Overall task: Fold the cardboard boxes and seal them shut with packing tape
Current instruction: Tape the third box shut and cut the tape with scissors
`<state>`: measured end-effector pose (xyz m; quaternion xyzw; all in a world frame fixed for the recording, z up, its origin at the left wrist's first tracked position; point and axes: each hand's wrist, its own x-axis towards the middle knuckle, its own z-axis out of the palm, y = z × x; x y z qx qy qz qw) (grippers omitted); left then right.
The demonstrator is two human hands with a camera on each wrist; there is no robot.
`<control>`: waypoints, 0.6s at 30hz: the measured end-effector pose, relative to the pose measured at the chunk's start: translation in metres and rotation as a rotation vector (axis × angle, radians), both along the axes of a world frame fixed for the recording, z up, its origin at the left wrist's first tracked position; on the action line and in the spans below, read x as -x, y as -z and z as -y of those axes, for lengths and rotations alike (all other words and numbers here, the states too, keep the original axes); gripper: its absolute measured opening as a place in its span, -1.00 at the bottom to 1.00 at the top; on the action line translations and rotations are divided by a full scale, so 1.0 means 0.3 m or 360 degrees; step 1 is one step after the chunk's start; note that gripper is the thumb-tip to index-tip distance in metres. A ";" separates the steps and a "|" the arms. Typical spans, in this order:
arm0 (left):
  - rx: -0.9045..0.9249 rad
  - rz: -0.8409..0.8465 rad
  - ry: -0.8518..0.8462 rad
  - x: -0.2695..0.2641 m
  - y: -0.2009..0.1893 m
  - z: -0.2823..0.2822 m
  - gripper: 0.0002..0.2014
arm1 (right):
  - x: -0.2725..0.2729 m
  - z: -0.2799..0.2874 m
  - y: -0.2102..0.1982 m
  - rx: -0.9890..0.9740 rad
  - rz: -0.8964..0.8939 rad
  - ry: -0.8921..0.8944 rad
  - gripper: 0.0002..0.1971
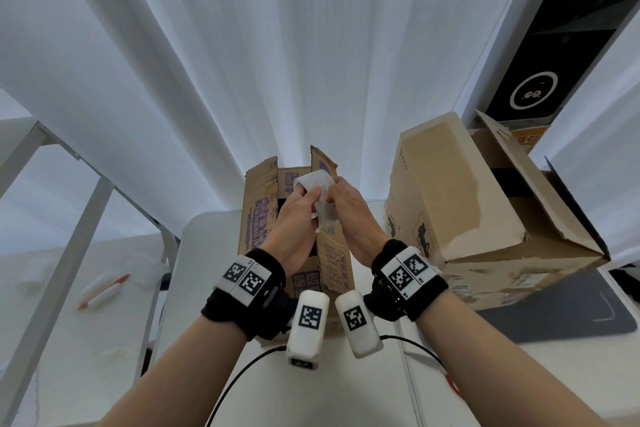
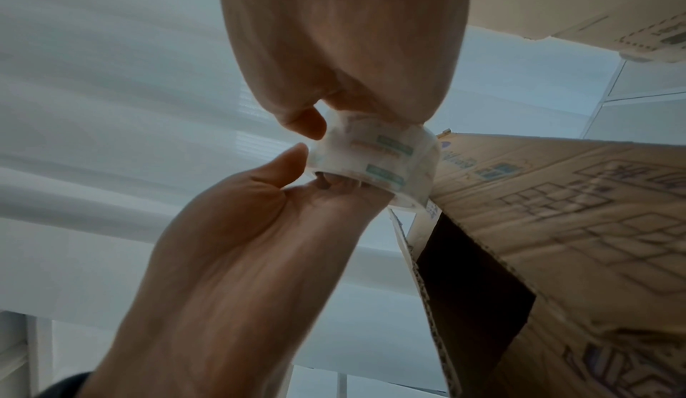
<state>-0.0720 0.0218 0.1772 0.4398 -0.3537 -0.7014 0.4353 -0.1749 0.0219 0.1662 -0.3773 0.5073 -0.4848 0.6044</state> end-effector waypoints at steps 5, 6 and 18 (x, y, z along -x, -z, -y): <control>-0.0003 0.0001 -0.0008 0.006 -0.005 -0.002 -0.66 | 0.003 -0.006 -0.002 0.0009 0.0017 0.0006 -0.75; 0.0001 0.0006 -0.0011 0.008 -0.005 -0.002 -0.67 | 0.005 -0.007 -0.003 0.0010 0.0026 0.0015 -0.76; -0.0050 -0.0028 0.0025 -0.009 0.004 -0.008 -0.66 | 0.014 -0.024 0.000 -0.0050 -0.0037 -0.0052 -0.72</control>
